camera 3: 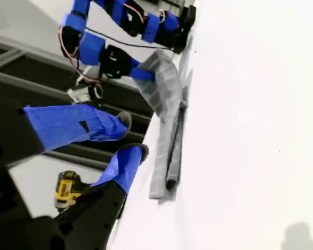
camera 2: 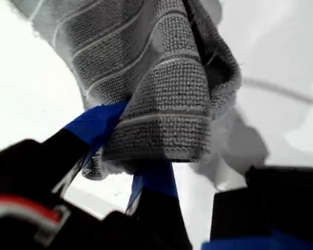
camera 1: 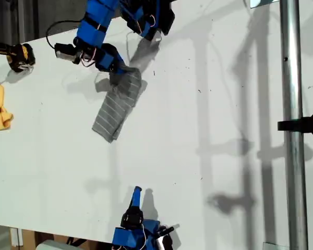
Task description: Grasp corners of a towel and fold twice.
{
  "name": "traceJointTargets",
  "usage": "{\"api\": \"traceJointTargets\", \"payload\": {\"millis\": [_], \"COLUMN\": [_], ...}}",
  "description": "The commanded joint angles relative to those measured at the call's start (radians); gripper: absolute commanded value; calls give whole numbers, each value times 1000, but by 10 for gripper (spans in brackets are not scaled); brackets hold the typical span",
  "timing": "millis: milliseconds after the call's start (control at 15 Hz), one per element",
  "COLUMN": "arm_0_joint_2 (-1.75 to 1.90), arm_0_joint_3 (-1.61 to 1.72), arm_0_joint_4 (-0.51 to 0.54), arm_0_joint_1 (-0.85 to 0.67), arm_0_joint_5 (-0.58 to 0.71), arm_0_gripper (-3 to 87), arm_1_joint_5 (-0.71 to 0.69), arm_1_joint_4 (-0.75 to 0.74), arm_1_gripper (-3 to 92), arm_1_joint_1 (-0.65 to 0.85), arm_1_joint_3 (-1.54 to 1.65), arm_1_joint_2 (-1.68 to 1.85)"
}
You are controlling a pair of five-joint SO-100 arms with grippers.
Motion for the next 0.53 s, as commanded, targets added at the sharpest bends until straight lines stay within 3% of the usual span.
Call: {"api": "traceJointTargets", "payload": {"millis": [0, 133, 467], "arm_0_joint_2": [6, 6, 6], "arm_0_joint_3": [-11, -11, -14], "arm_0_joint_4": [8, 5, 6], "arm_0_joint_1": [3, 2, 2], "arm_0_joint_5": [2, 3, 5], "arm_0_gripper": [53, 53, 53], "arm_1_joint_5": [87, 81, -107], "arm_1_joint_4": [123, 48, -232], "arm_1_gripper": [-1, -1, -1], "arm_1_joint_1": [-98, -114, -29], "arm_1_joint_3": [-6, 3, -265], "arm_1_joint_2": [170, 118, -170]}}
